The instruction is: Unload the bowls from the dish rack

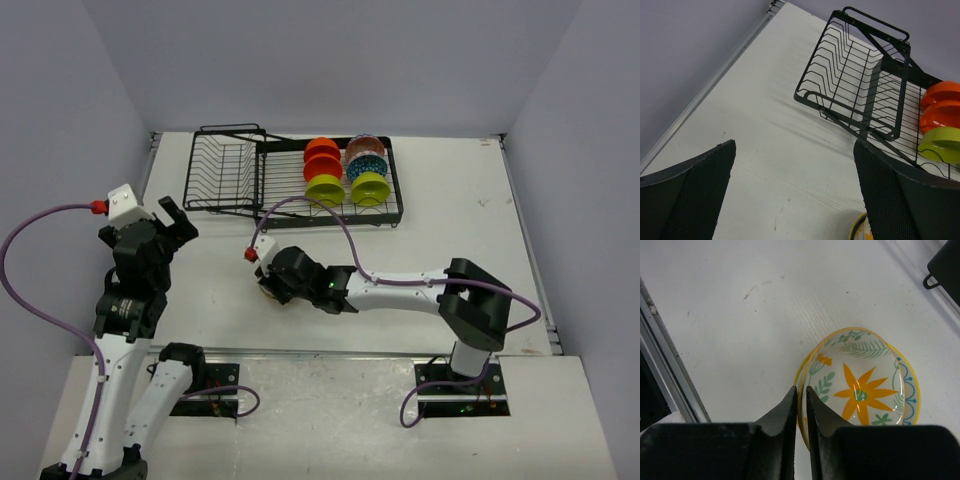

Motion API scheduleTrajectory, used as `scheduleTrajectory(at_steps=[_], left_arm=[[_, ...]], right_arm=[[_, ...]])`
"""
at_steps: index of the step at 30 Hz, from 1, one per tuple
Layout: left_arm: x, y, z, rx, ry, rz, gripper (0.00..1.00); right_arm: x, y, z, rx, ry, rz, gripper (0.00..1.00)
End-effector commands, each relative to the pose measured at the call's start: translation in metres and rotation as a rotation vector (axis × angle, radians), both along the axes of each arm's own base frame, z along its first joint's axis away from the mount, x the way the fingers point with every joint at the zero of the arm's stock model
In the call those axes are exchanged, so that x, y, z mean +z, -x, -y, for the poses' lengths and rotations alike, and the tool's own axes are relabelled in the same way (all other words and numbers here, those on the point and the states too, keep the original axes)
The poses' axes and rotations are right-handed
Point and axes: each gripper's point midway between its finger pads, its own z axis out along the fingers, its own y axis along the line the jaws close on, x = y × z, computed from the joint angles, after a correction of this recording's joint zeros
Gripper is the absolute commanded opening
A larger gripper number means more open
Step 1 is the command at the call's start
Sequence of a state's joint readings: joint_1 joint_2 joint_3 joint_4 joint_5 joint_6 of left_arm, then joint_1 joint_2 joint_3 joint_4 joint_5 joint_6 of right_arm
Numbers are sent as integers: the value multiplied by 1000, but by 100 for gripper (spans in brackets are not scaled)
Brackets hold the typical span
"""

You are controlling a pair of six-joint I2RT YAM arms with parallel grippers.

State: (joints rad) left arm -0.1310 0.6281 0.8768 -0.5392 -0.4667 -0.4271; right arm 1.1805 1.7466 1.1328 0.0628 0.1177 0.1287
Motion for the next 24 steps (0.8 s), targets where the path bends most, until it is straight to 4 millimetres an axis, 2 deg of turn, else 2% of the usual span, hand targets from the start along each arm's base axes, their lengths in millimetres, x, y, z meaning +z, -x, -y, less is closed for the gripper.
scheduleTrajectory(at_steps=[1, 3, 8, 11, 14, 21, 24], left_arm=[[6, -4, -1, 3, 3, 34, 100], [6, -4, -1, 1, 4, 34, 100], [7, -5, 0, -4, 4, 35, 100], [6, -5, 0, -4, 4, 33, 100], [6, -5, 0, -7, 3, 31, 100], [6, -6, 1, -12, 3, 34, 100], [5, -5, 1, -12, 3, 32, 100]], right_arm=[[-6, -8, -1, -29, 55, 42, 11], [-11, -11, 0, -54, 87, 54, 5], [-25, -9, 1, -60, 168, 76, 4], [-25, -5, 1, -58, 176, 87, 6], [-29, -5, 1, -56, 189, 85, 17], [-45, -5, 1, -62, 223, 62, 17], [-43, -4, 0, -70, 205, 55, 17]])
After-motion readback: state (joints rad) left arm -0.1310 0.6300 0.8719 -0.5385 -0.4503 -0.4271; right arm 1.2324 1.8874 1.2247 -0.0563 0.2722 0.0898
